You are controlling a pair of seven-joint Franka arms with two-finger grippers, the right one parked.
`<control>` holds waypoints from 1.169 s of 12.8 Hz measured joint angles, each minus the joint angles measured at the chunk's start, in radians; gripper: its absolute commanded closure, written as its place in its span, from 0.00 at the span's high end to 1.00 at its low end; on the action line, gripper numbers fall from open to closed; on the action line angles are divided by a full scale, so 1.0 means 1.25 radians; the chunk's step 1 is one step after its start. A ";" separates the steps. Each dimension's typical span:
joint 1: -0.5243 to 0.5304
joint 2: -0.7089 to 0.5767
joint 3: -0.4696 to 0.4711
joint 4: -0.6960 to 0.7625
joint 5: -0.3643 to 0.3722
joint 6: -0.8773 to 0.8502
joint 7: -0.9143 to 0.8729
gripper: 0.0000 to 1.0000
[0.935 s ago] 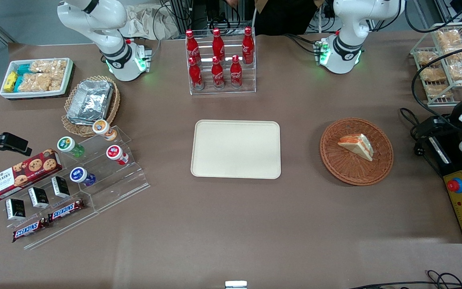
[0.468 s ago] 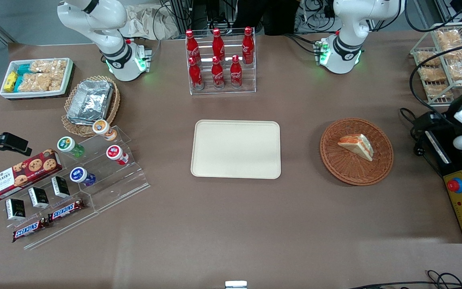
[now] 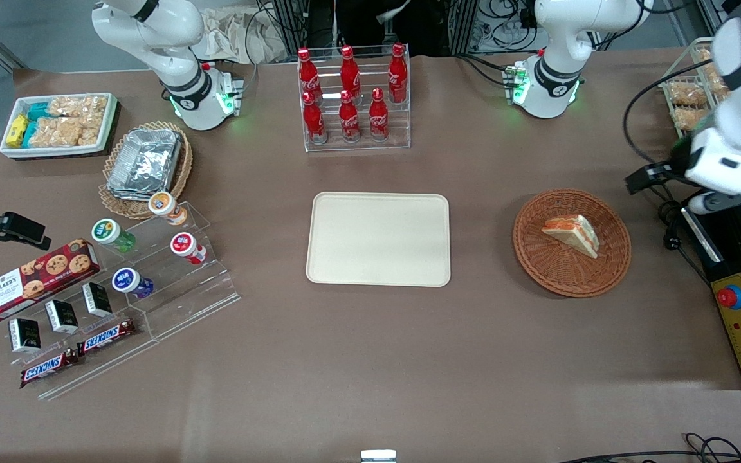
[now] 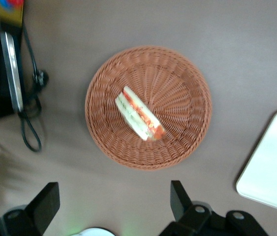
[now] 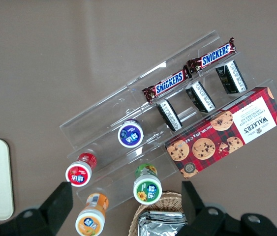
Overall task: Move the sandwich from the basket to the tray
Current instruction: 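Move the left gripper toward the wicker basket holding the sandwich, then lower the open left gripper over the wrapped sandwich in the basket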
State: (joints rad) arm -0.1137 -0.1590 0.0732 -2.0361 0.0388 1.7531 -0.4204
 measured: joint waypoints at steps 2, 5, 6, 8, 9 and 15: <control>-0.002 -0.004 -0.009 -0.091 -0.001 0.095 -0.138 1.00; -0.001 0.026 -0.008 -0.159 -0.004 0.225 -0.341 1.00; -0.001 0.045 -0.008 -0.169 -0.004 0.265 -0.392 1.00; -0.001 0.084 -0.008 -0.194 -0.004 0.347 -0.450 1.00; -0.001 0.100 -0.008 -0.216 -0.005 0.396 -0.471 1.00; -0.008 0.217 -0.013 -0.328 -0.005 0.667 -0.544 1.00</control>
State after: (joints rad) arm -0.1233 0.1123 0.0575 -2.4455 0.0328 2.5866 -1.1004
